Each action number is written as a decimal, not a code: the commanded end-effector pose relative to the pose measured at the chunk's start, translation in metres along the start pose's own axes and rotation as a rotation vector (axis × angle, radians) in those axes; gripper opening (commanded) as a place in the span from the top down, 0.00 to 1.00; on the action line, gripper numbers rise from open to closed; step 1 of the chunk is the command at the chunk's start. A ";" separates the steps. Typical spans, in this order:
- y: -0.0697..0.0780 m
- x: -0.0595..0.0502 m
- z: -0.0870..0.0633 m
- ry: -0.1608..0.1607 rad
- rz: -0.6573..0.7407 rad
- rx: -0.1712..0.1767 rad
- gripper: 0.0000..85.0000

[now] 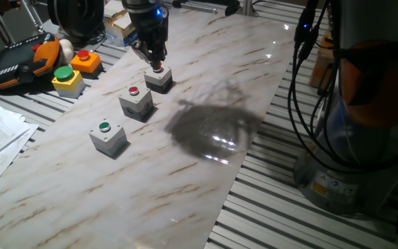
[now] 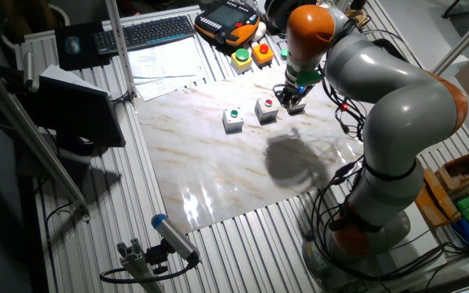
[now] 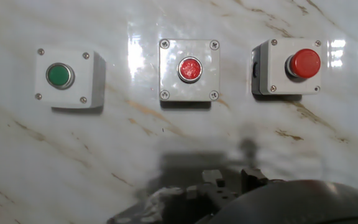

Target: Press three buttons from left to right in sequence

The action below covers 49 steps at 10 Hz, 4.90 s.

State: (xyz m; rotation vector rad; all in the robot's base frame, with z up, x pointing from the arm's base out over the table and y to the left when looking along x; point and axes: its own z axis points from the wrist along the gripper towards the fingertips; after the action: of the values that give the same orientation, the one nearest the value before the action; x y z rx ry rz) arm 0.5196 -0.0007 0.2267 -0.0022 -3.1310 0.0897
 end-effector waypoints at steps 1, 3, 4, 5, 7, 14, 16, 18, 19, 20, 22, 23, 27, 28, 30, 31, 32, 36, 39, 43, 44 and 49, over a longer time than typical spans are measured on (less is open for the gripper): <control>-0.002 -0.002 0.005 -0.011 0.003 -0.013 0.99; -0.002 -0.005 0.011 -0.030 0.014 -0.019 0.99; -0.002 -0.006 0.014 -0.034 0.022 -0.019 0.99; -0.003 -0.007 0.017 -0.034 0.028 -0.027 0.99; -0.003 -0.010 0.025 -0.024 0.048 -0.043 0.99; -0.013 -0.024 0.047 -0.017 0.087 -0.067 0.99; -0.027 -0.030 0.050 -0.012 0.059 -0.076 0.99; -0.029 -0.031 0.055 -0.018 0.061 -0.067 0.99; -0.029 -0.031 0.056 -0.020 0.060 -0.066 0.99; -0.029 -0.031 0.056 -0.020 0.047 -0.075 0.99; -0.029 -0.031 0.056 -0.010 0.043 -0.050 0.99; -0.029 -0.031 0.056 -0.008 0.049 -0.013 0.99; -0.029 -0.031 0.056 -0.016 0.025 0.062 0.99; -0.029 -0.031 0.056 -0.018 0.017 0.042 0.99; -0.041 -0.035 0.058 -0.027 0.000 -0.001 0.99; -0.049 -0.039 0.059 -0.028 -0.009 -0.001 0.99; -0.054 -0.042 0.060 -0.031 -0.009 0.000 0.99; -0.075 -0.057 0.070 -0.054 0.027 -0.047 0.99; -0.086 -0.064 0.080 -0.055 0.024 -0.070 0.99; -0.100 -0.079 0.090 -0.059 0.001 -0.084 0.99; -0.100 -0.080 0.091 -0.059 0.005 -0.084 0.99; -0.105 -0.084 0.096 -0.028 0.046 -0.081 0.99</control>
State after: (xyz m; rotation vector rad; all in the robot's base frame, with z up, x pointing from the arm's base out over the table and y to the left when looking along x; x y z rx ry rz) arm 0.6022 -0.1108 0.1364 -0.0766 -3.1598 -0.0373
